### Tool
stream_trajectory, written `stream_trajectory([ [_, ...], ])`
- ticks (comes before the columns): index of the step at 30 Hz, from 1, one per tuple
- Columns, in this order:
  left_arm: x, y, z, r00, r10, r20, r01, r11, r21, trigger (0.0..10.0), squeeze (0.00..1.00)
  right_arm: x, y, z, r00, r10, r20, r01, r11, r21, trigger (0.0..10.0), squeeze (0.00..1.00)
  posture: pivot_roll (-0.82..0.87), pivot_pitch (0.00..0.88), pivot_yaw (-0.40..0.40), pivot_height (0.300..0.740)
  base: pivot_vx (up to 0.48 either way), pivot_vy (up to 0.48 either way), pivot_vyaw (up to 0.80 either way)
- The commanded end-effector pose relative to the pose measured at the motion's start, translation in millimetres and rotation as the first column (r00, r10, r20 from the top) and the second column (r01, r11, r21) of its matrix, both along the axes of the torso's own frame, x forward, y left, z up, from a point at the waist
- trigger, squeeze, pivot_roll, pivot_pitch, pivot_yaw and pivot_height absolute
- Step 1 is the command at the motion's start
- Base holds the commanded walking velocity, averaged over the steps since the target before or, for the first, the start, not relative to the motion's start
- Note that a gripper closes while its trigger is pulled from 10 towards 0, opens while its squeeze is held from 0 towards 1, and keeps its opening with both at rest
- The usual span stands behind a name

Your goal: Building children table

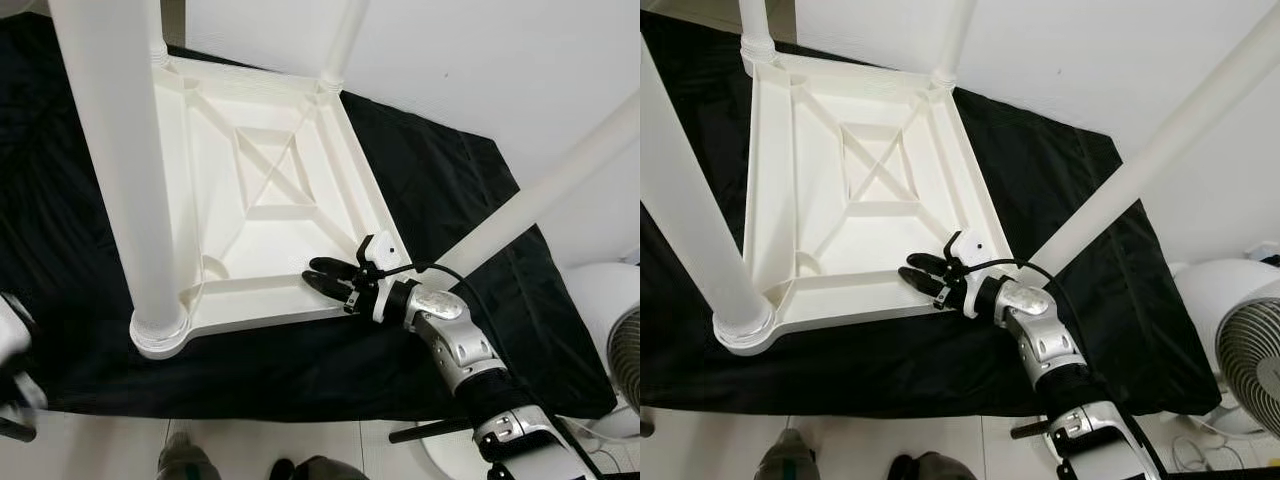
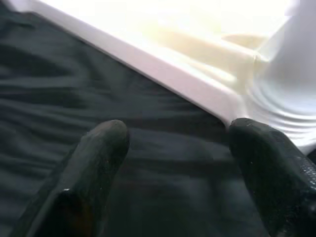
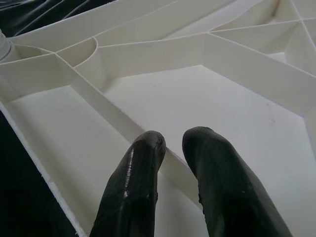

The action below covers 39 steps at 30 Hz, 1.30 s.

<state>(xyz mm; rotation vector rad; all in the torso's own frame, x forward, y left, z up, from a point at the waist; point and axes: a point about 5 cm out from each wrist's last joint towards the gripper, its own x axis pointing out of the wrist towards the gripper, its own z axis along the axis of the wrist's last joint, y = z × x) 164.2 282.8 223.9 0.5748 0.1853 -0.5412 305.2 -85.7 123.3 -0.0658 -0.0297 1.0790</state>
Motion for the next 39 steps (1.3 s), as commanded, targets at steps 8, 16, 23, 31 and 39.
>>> stream_trajectory([
  [8, 59.2, 4.3, 6, 0.945, 0.231, 0.232, -0.202, 0.969, -0.141, 10.0, 0.00, 1.8, -9.4, -2, 0.981, -0.194, 0.012, 0.192, 0.978, 0.078, 10.0, 0.00, 0.37, 0.083, -0.168, 0.740, 0.000, 0.000, 0.00],
  [16, 88.8, -4.2, 17, 0.916, 0.258, 0.306, -0.181, 0.949, -0.259, 10.0, 0.00, 1.0, -14.0, 0, 0.963, -0.269, 0.023, 0.265, 0.958, 0.113, 10.0, 0.00, 0.31, 0.069, -0.129, 0.740, 0.000, 0.000, 0.00],
  [23, 128.4, -33.6, 22, 0.934, 0.162, 0.319, -0.038, 0.931, -0.363, 10.0, 0.00, -3.4, -31.5, 1, 0.904, -0.425, 0.051, 0.416, 0.899, 0.137, 10.0, 0.00, 0.23, 0.047, -0.078, 0.740, 0.000, 0.000, 0.00],
  [31, 148.0, -65.1, 17, 0.954, 0.034, 0.299, 0.095, 0.909, -0.407, 10.0, 0.00, -20.2, -34.4, -1, 0.862, -0.505, 0.051, 0.492, 0.856, 0.159, 10.0, 0.00, 0.14, 0.031, -0.029, 0.740, 0.000, 0.000, 0.00],
  [39, 134.8, -96.6, 10, 0.953, -0.176, 0.246, 0.276, 0.838, -0.471, 10.0, 0.00, -31.9, -55.5, 2, 0.798, -0.599, 0.068, 0.583, 0.795, 0.169, 10.0, 0.00, 0.12, 0.025, -0.016, 0.740, 0.000, 0.000, 0.00],
])
